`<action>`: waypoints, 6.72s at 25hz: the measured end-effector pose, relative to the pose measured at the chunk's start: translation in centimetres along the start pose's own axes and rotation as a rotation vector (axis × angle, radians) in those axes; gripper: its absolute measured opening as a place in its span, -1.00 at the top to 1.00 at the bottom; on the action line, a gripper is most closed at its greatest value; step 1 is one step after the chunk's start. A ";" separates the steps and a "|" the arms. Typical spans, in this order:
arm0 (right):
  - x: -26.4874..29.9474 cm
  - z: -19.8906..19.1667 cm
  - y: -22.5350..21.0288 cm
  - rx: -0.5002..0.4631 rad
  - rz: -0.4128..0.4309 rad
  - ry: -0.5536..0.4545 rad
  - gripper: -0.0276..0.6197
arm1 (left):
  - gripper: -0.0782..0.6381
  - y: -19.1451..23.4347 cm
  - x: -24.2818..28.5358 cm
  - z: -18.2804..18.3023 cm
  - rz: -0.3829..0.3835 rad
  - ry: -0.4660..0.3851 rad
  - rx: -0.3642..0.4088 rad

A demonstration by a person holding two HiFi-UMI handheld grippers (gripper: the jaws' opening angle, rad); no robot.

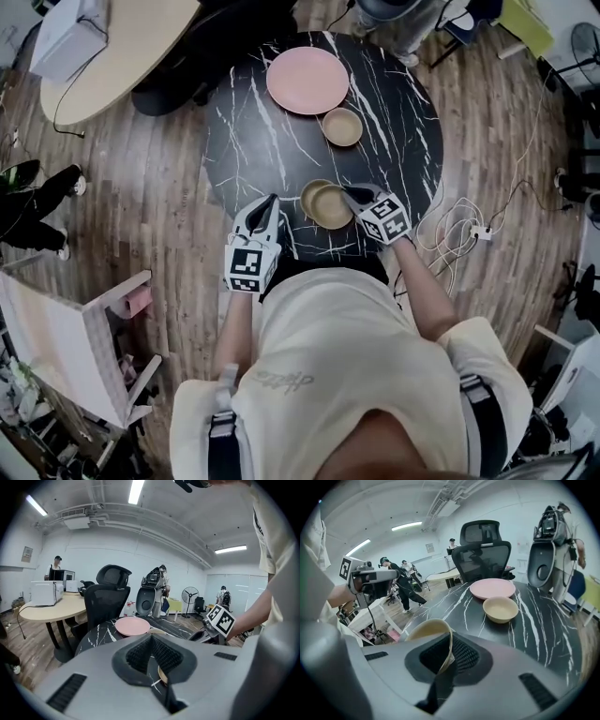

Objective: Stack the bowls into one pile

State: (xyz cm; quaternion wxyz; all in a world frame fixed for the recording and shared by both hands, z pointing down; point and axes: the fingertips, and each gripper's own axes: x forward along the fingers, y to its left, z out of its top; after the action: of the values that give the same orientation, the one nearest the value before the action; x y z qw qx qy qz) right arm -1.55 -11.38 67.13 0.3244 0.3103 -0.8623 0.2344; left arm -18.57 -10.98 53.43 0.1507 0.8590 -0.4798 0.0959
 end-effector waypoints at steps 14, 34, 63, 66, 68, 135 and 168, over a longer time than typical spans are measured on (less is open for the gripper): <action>3.0 -0.2 0.4 0.025 0.004 0.042 0.84 | 0.73 0.5 1.0 -1.1 -0.076 0.030 -0.032; 4.7 -2.3 -0.5 0.090 -0.023 0.112 0.84 | 0.73 3.4 0.7 -2.3 -0.057 0.052 -0.146; -0.1 -2.7 -2.3 0.110 -0.037 0.022 0.67 | 0.73 -1.4 2.1 0.4 -0.088 0.052 -0.077; -1.8 -2.7 -3.5 0.133 -0.046 -0.010 0.67 | 0.73 -2.5 2.7 1.2 -0.088 0.049 -0.061; -3.0 -2.4 -4.4 0.135 -0.057 -0.032 0.67 | 0.73 -3.2 3.2 1.9 -0.091 0.045 -0.046; 7.4 4.6 -20.1 0.190 0.016 -0.089 0.64 | 0.73 -2.9 8.4 -2.2 0.216 0.151 -0.163; 4.2 4.4 -18.3 0.043 -0.064 -0.008 0.85 | 0.73 -0.5 5.9 -1.9 0.229 0.084 -0.183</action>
State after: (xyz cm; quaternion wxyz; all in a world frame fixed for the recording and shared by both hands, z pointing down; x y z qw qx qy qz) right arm 6.72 -28.41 70.87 0.3215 0.3457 -0.8479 0.2412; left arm -15.09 -14.80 57.00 0.2362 0.7767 -0.5746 0.1041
